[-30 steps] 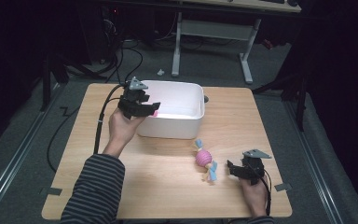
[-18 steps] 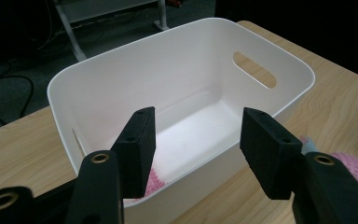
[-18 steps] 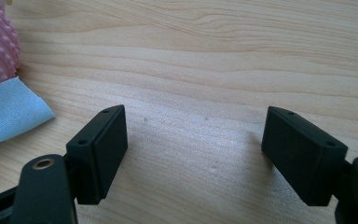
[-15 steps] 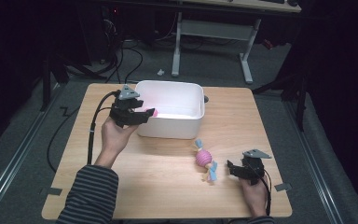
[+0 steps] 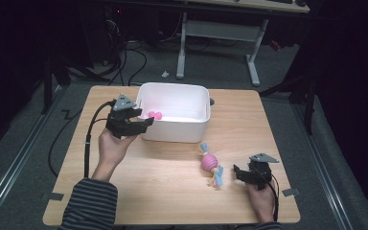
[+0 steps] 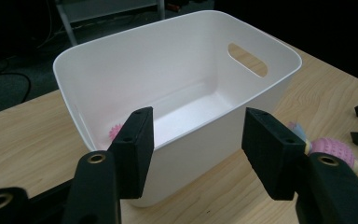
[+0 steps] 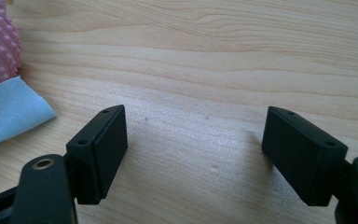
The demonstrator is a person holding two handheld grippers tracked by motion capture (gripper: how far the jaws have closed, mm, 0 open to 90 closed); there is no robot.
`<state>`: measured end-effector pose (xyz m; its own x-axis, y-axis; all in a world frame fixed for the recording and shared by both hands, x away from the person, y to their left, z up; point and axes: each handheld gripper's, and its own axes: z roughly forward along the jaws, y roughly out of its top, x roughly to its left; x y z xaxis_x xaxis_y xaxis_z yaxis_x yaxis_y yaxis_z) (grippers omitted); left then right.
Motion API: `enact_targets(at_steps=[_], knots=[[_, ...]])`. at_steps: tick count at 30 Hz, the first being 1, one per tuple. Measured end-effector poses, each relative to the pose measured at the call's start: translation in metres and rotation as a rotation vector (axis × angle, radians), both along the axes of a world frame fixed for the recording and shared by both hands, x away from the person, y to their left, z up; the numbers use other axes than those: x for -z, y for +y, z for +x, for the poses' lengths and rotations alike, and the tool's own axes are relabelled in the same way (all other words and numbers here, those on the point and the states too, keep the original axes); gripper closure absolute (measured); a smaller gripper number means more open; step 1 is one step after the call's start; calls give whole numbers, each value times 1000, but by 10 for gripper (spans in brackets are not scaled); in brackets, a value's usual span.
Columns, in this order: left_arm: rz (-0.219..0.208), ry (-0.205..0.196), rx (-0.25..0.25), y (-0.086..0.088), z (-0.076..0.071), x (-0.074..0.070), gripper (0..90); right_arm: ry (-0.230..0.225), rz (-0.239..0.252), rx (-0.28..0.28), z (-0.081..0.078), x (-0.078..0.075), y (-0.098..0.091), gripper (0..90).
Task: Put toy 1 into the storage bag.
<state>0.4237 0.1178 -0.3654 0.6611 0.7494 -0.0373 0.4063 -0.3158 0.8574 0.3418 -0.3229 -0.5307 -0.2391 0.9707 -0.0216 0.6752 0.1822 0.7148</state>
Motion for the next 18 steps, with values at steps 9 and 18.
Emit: enact_targets(at_steps=[9, 18], knots=[[-42, -2, -20, 12, -14, 13, 442, 0, 1, -1, 0, 0, 0, 224], [-59, 7, -35, 20, -21, 22, 442, 0, 1, -2, 0, 0, 0, 224]])
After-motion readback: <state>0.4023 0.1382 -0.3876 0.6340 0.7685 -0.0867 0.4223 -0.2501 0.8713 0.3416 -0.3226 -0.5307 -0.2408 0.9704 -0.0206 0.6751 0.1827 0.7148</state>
